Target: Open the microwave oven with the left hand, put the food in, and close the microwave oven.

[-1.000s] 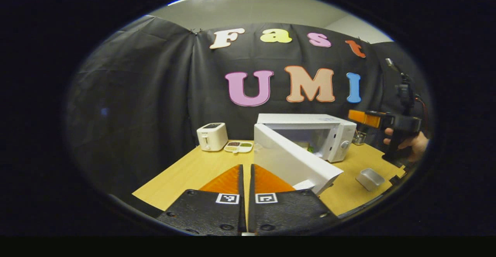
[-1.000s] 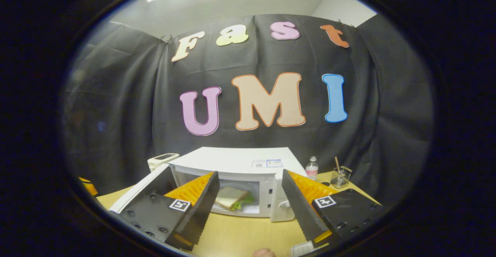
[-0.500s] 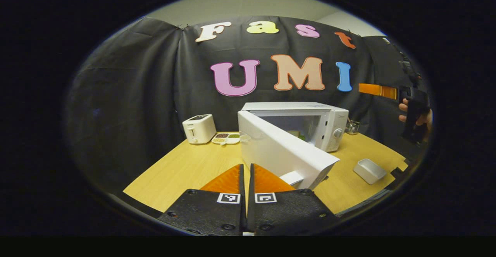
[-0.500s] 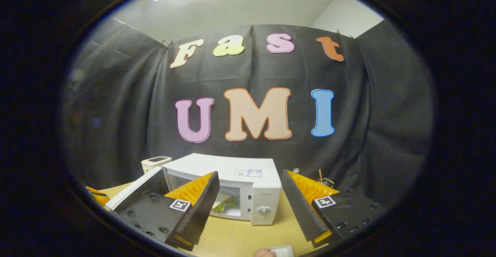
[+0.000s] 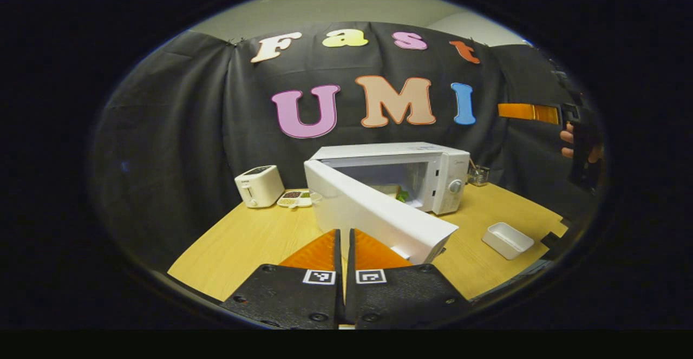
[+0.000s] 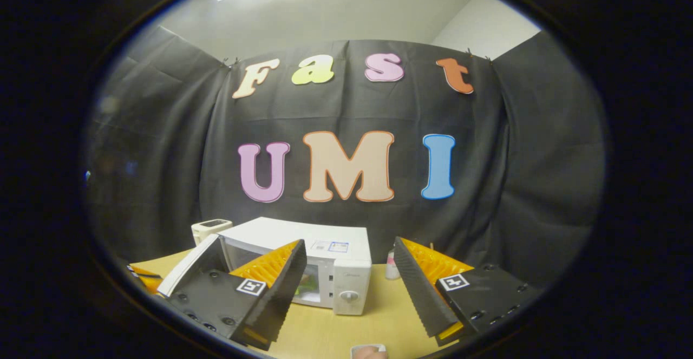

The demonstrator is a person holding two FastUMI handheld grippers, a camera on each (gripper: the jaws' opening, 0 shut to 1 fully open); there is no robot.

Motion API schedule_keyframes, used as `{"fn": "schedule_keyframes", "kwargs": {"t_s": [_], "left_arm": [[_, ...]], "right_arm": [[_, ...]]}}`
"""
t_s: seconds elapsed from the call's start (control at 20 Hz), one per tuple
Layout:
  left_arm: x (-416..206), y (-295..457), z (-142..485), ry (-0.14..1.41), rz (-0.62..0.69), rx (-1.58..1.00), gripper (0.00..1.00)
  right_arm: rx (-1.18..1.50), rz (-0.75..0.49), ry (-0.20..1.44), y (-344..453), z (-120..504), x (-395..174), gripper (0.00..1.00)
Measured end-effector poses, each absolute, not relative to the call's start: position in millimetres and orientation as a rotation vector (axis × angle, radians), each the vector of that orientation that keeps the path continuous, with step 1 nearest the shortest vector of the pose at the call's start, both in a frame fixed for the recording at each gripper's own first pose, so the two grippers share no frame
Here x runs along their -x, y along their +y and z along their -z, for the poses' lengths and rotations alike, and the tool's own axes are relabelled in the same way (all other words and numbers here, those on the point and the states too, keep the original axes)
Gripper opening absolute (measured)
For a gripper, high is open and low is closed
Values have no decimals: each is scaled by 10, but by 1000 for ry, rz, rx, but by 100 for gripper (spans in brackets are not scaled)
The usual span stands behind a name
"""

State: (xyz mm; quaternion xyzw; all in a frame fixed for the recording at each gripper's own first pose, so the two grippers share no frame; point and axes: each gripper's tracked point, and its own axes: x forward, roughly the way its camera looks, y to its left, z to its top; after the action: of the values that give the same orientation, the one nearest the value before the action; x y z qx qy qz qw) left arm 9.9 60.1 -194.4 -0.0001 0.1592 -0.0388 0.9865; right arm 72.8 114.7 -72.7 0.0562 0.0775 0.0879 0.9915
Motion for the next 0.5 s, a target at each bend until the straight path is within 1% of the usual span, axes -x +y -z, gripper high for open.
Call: {"fn": "schedule_keyframes", "kwargs": {"t_s": [0.1, 0.3, 0.5], "left_arm": [[-162, 488, 1910, 309, 95, -15, 1], [-299, 223, 1888, 304, 142, -9, 0], [-447, 17, 1903, 306, 161, 9, 0]], "right_arm": [[-122, -169, 156, 1072, 685, -726, 91], [-117, -146, 150, 870, 616, -696, 91], [-89, -157, 155, 734, 580, -632, 91]]}}
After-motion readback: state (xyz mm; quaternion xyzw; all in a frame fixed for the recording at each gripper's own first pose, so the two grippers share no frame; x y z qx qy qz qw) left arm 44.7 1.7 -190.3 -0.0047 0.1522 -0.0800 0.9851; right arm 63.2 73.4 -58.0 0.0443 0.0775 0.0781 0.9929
